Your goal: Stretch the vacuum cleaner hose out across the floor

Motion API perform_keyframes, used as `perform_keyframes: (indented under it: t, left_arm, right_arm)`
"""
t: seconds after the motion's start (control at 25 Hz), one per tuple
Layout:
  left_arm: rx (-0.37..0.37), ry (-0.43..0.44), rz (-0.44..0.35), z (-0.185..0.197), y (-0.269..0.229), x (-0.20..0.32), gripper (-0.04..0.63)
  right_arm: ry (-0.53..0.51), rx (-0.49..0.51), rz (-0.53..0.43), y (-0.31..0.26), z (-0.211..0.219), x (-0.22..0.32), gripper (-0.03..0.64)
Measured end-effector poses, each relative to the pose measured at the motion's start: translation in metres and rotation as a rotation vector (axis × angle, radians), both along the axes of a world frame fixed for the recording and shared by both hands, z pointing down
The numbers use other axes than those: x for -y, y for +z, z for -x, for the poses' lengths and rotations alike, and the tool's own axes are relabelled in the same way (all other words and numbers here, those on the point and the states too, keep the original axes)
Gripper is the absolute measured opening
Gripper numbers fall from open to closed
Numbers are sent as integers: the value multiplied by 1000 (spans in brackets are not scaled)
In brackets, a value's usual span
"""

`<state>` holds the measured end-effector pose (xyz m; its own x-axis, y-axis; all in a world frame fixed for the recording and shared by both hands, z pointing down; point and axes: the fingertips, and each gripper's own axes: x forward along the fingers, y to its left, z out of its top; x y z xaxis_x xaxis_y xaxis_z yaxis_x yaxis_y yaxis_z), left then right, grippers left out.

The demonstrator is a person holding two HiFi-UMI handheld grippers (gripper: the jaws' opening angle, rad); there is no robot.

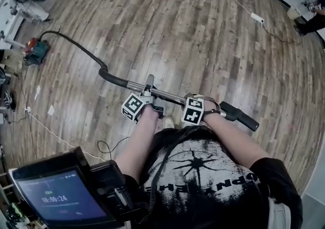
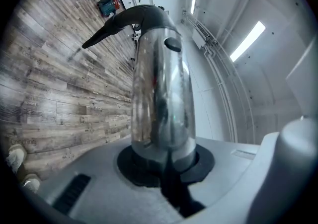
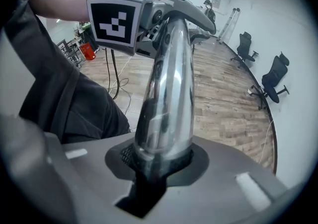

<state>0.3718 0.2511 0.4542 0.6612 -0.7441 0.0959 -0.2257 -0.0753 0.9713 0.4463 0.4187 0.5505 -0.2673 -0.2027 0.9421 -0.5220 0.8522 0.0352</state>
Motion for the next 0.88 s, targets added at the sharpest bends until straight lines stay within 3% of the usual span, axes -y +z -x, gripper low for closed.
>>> perform_keyframes:
  t: [0.48,0.88]
  left_arm:
    - [-50,103,36,-32,21,25,43]
    - [99,181,69,-66,34,16,66]
  right_arm:
    - [138,-32,32,7,-20,17,83]
    - [184,54,58,17,-38,5,81]
